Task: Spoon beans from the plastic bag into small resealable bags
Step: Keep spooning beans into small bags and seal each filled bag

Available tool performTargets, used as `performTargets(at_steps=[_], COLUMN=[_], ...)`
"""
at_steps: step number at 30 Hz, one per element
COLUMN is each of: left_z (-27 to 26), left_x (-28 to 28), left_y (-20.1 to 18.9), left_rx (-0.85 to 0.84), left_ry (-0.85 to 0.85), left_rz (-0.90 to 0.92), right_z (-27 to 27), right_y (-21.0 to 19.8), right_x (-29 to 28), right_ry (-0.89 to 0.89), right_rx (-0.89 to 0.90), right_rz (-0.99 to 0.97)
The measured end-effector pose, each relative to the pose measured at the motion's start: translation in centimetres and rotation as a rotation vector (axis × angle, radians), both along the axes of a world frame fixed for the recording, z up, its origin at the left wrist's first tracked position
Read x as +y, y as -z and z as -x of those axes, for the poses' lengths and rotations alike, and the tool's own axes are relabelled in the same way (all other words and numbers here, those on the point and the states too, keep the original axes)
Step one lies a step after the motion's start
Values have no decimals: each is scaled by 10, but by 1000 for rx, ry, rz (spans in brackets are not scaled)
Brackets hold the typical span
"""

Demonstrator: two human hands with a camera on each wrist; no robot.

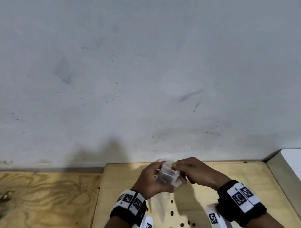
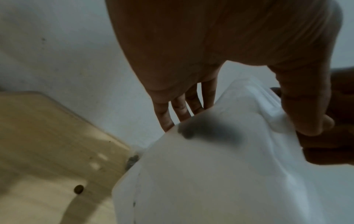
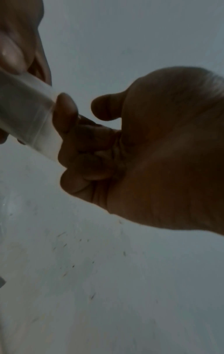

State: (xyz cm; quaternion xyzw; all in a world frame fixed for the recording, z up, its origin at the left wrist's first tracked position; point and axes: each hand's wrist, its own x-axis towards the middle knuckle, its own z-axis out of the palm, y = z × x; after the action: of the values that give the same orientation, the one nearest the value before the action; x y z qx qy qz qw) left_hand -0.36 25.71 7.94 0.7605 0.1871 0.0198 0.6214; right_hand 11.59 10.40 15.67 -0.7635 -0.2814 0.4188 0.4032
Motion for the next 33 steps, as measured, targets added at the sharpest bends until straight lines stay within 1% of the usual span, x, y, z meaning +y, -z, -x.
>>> performTargets(at_steps=[2,4,6,7,9,10,12,16,20,22,25,28,33], left_z=[2,5,8,9,9,9,7,5,4,6,7,10,19], left_x=[-4,-6,-5,-2,4,7,8,0,-13,-20,-30,-47,-75], left_y=[-12,-21,-26,-27,-28,-29,-34,-46,-49,-53,-57,-62,-69], left_rx=[-32,-59,-86,-103,-149,-170,-184,-217,-210,-221,-231,-234,-213], left_ry=[23,37,17,-42,-225,-297,-357,-360,-311,-295,-300,-311,-337], left_rz=[-19,-26,39,97,167,175,185,228,250,243,243,261,311], right_z=[1,0,-1,0,3,4,10,20,27,31,35,41,43], right_y=[-2,0,3,4,4,4,1,0,2,1,-2,-7,-20], right_x=[0,-5,-13,-16,-21,-24,-28,-36,-41,-46,-55,-67,-87], right_ry=[-52,-53,11,62,151,187,249,395,510,541,548,512,520], right_rx=[-60,-212,-383,-432,-466,-460,-423,-369,-333,-267,-114,-91,-24], right_rz=[27,7,-59,-102,-161,-191,-256,-354,-358,-355,-343,-346,-366])
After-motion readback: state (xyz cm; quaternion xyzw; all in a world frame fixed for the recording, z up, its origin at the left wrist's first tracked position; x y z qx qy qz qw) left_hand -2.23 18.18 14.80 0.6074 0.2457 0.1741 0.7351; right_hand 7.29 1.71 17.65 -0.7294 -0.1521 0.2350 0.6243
